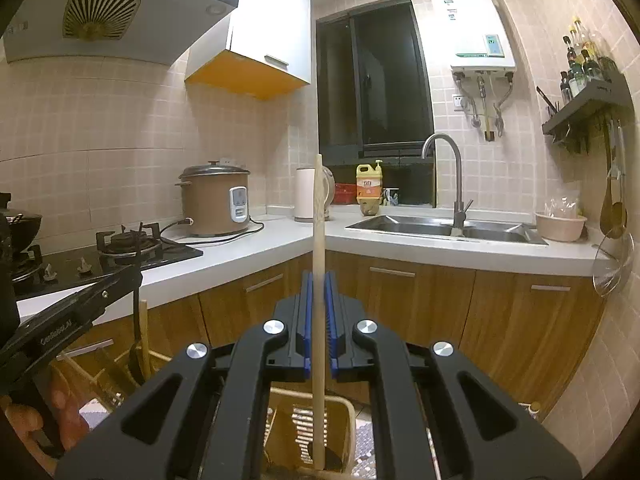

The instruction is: Organize utensils

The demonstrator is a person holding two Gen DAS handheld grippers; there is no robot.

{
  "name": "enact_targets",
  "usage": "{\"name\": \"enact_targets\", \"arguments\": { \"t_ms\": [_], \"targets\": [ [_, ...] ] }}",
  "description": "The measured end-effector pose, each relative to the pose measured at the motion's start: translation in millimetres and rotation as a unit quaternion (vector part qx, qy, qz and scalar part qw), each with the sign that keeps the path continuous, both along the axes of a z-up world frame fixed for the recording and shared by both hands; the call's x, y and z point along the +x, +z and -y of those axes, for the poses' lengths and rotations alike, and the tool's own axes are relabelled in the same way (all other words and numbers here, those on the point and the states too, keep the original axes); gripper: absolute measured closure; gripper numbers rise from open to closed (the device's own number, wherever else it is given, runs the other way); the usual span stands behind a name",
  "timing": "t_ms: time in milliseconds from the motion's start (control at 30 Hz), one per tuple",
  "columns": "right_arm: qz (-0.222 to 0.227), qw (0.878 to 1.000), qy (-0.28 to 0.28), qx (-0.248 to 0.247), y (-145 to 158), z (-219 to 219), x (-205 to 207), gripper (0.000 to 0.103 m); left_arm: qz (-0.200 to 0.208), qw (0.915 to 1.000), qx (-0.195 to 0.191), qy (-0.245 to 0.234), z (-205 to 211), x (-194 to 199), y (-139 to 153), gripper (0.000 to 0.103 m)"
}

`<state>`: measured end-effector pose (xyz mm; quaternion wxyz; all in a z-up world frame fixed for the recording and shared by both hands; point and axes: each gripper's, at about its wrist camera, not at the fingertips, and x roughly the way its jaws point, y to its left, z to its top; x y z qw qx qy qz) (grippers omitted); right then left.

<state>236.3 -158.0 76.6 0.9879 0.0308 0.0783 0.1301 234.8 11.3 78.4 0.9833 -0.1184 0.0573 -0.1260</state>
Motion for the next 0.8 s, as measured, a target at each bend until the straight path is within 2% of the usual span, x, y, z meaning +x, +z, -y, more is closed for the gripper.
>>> {"name": "enact_targets", "arguments": {
  "t_ms": [100, 133, 167, 200, 233, 267, 500, 600, 800],
  "targets": [
    [-0.010, 1.000, 0.010, -0.005, -1.1, 2.2, -6.4, 0.097, -0.010, 0.9999, 0.002, -0.010, -1.0, -4.1, 2.4, 0.092],
    [-0.010, 1.000, 0.010, -0.006, -1.1, 3.1, -10.0, 0.094, -0.013, 0.9998, 0.002, -0.013, -1.5, -6.0, 4.1, 0.087],
    [-0.011, 1.000, 0.012, -0.010, -1.2, 4.4, -15.6, 0.082, -0.014, 0.9998, -0.001, -0.017, -2.5, -8.5, 5.1, 0.080],
    [-0.013, 1.000, 0.014, -0.012, -1.0, 5.4, -19.1, 0.058, -0.014, 0.9997, -0.002, -0.018, -3.2, -10.6, 5.9, 0.076],
    [-0.012, 1.000, 0.014, -0.012, -0.5, 6.7, -22.8, 0.045, -0.013, 0.9997, -0.006, -0.019, -4.9, -15.6, 7.6, 0.073],
    [-0.006, 1.000, 0.008, -0.009, 0.1, 9.9, -30.2, 0.038, -0.013, 0.9997, -0.006, -0.019, -5.4, -19.0, 9.1, 0.071],
    [-0.029, 1.000, 0.010, 0.000, 3.4, 27.3, -73.2, 0.038, -0.015, 0.9998, 0.003, -0.016, -9.0, -60.1, 19.2, 0.059],
    [-0.038, 0.999, 0.010, 0.007, 5.1, 36.6, -90.5, 0.038, -0.022, 0.9997, 0.004, -0.012, -11.0, -75.9, 16.0, 0.059],
    [-0.061, 0.997, 0.017, 0.045, 15.1, 59.3, -119.8, 0.038, -0.075, 0.9969, -0.017, -0.019, -20.4, -92.5, 7.4, 0.059]
  ]
}}
